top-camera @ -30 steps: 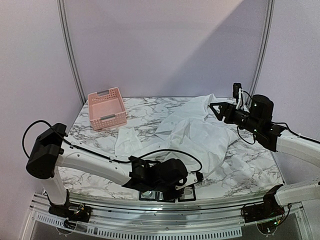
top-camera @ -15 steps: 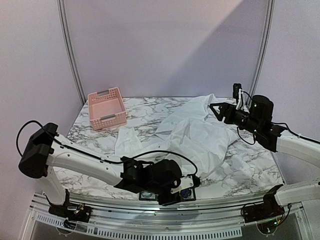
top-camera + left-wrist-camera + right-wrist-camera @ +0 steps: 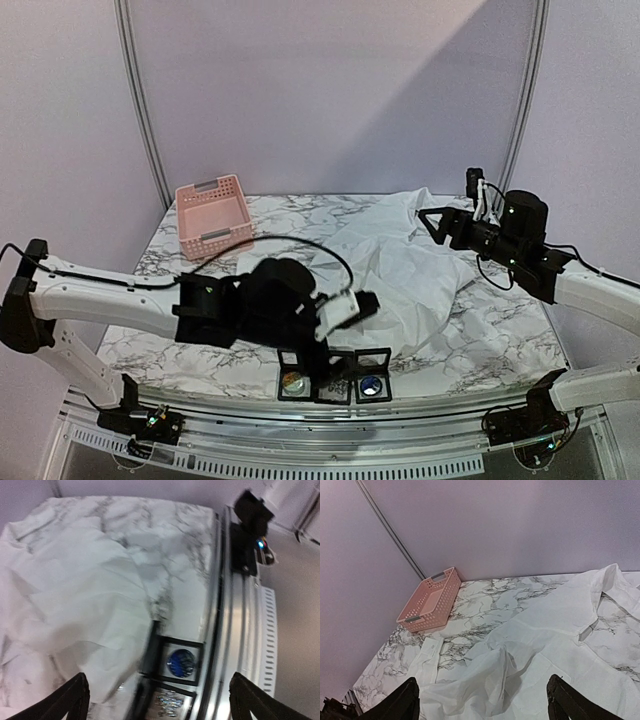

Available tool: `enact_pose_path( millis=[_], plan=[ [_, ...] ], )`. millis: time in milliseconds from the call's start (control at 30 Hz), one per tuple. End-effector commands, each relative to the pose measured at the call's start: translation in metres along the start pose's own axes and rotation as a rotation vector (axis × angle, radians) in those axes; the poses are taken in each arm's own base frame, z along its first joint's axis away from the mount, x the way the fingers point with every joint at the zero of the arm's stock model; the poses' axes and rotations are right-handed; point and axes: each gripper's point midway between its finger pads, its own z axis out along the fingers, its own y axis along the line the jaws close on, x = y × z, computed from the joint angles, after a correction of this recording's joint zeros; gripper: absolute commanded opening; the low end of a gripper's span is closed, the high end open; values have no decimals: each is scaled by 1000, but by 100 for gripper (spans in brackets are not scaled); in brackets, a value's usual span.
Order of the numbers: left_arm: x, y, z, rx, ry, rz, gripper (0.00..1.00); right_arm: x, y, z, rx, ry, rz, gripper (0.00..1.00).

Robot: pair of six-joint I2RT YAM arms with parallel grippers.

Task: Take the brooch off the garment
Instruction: Reset both arms

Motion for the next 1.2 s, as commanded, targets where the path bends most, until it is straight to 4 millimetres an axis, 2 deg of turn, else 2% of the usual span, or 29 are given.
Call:
enact_pose_path(
  millis=[0,100,200,267,333,400,467,533,633,733,900,1000,1167],
  plan=[
    [-29,67,-36,-132,-151,-182,99,-12,-11,-1,53,3,-38,91],
    [-29,121,-52,-243,-194,-310,100,-15,-28,-2,84,12,-32,98],
    [-14,178,-69,-366,-225,-428,99,-19,-59,-7,140,17,8,99],
    [3,209,-82,-441,-257,-481,100,-19,-78,-10,168,17,32,99],
    [18,247,-106,-550,-329,-551,100,-21,-97,-16,207,7,45,99],
    [41,284,-139,-652,-402,-637,100,-23,-118,-24,257,-11,59,99],
    [65,309,-167,-756,-440,-693,100,-25,-137,-34,299,-33,77,99],
    [86,325,-197,-855,-478,-730,100,-27,-153,-46,334,-62,93,99],
    [111,336,-242,-1015,-525,-748,99,-35,-172,-66,385,-121,91,99],
    [133,339,-284,-1178,-533,-760,100,-41,-179,-81,413,-175,62,99],
    [152,318,-329,-1394,-562,-713,99,-45,-177,-103,458,-287,-41,99],
    [167,303,-339,-1448,-613,-712,100,-42,-174,-116,467,-360,-86,99],
    [189,286,-336,-1468,-629,-713,100,-23,-173,-128,462,-410,-123,99]
  ],
)
